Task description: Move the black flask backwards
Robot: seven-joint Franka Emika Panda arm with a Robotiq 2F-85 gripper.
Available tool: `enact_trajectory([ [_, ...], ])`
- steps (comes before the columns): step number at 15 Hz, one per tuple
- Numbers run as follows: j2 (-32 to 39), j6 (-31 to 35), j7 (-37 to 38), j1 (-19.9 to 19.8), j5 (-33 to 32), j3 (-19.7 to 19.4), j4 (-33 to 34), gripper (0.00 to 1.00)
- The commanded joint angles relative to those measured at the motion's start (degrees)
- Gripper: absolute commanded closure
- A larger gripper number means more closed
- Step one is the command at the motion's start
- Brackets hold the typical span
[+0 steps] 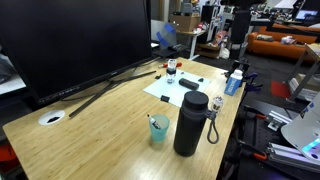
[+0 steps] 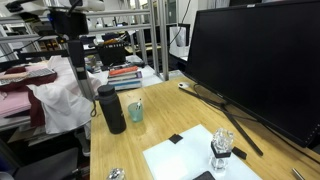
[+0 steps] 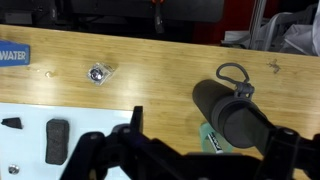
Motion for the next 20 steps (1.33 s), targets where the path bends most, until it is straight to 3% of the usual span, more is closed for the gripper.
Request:
enact_trajectory([
  [1,0.0,-0.1,0.1,0.2,-0.1,-0.1,0.1,0.0],
  [12,1.5,1.4,-6.2,5.2,5.4,0.1,-3.6,0.0],
  [20,5.5,11.6,-15.2,11.4,8.5,2.4,-9.4,0.0],
])
